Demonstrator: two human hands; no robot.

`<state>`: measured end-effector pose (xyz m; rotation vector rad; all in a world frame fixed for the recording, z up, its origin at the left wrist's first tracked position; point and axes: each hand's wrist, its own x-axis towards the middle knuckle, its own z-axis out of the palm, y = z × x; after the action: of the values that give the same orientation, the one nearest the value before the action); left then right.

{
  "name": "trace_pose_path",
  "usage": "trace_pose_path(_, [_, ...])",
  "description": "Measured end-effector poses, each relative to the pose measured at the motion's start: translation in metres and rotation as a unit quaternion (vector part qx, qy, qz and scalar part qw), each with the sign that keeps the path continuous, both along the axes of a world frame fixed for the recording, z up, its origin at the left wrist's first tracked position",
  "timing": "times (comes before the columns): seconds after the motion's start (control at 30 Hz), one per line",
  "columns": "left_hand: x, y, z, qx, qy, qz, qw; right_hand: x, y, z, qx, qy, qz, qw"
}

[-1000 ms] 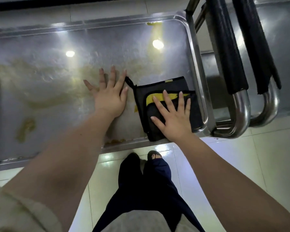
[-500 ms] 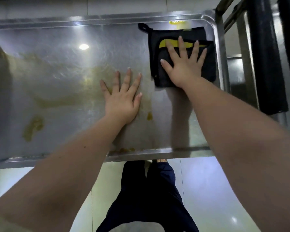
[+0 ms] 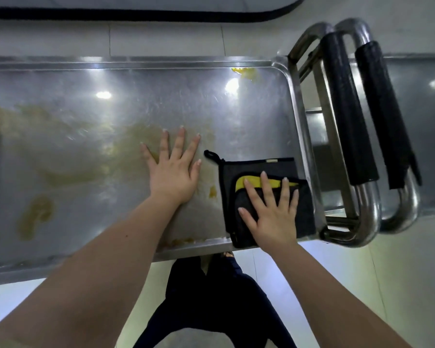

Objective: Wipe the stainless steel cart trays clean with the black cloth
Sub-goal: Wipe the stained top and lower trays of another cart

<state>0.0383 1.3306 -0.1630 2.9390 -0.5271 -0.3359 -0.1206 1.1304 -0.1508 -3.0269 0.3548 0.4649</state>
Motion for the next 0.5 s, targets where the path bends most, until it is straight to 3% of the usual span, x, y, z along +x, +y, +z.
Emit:
trace_pose_path(0.23, [0.011,-0.002,0.004,-0.002,0.033,0.016,0.999,0.018,-0.017,0.011,-0.043,-0.004,0.058,0.997])
trace_pose_path(0.5, [0.092,-0.016,0.012,0.034,0.036,0.035,0.998,0.058,-0.035,0.006,0.011,-0.020,0.081,0.996])
